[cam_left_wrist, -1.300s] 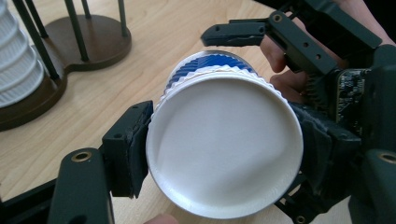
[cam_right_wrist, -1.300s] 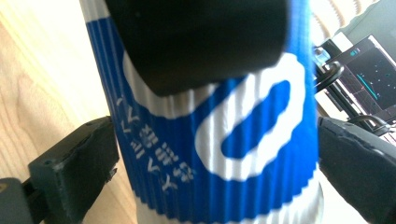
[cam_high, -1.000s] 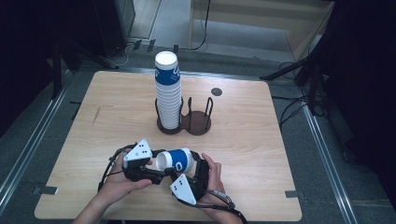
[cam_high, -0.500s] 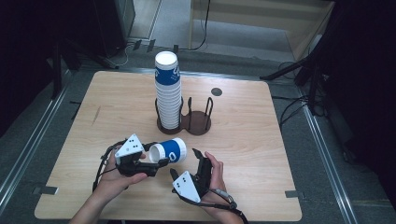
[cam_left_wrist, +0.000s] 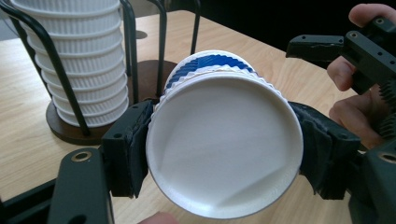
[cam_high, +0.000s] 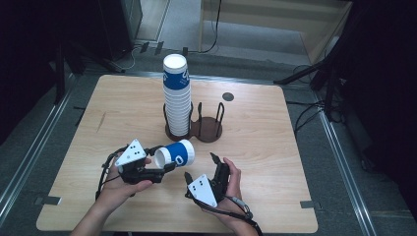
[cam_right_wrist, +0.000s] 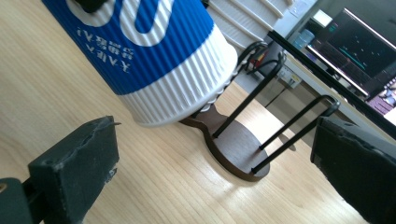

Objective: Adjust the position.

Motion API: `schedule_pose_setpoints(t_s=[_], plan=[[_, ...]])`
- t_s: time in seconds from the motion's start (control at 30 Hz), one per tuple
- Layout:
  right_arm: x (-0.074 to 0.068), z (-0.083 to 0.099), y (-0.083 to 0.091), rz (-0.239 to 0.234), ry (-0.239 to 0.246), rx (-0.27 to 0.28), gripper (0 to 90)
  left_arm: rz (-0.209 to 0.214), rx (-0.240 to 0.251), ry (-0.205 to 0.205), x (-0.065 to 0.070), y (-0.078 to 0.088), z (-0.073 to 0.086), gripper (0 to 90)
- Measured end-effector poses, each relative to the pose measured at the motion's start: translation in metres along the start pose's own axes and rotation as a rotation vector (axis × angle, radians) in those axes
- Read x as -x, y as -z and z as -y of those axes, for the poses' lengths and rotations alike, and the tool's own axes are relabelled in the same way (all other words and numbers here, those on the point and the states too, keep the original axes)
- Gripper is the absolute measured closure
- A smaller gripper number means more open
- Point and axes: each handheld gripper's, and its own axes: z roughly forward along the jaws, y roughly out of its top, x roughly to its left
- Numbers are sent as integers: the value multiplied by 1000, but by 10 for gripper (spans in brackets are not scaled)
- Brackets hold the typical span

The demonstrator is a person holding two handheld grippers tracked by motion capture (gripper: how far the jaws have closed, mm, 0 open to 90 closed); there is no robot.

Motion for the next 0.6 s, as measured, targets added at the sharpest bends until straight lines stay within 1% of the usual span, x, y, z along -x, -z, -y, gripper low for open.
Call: schedule_pose_setpoints(t_s=[0.07,0.1,0.2,0.37,0.43,0.47,0.5,0.53,0.57,0.6], plan=[[2,0,-1,15,-30,-11,9,-5,13,2,-1,0,0,280],[2,0,-1,15,-30,-11,9,-9,19,5,-1,1,1,280],[4,2,-3,35,-83,-27,62,-23,40,15,-3,2,1,280],[6,5,-5,37,-148,-49,64,-50,91,29,-8,5,3,280],[7,4,-5,38,-176,-57,92,-54,116,36,-11,6,4,280],[8,5,-6,42,-203,-63,122,-54,123,37,-12,6,4,280],[9,5,-7,45,-221,-66,130,-57,133,34,-13,7,5,280],[9,5,-8,44,-255,-69,130,-59,143,38,-14,7,5,281],[10,5,-11,45,-317,-75,133,-66,155,44,-16,8,6,280],[10,5,-11,45,-317,-75,133,-66,155,44,-16,8,6,280]])
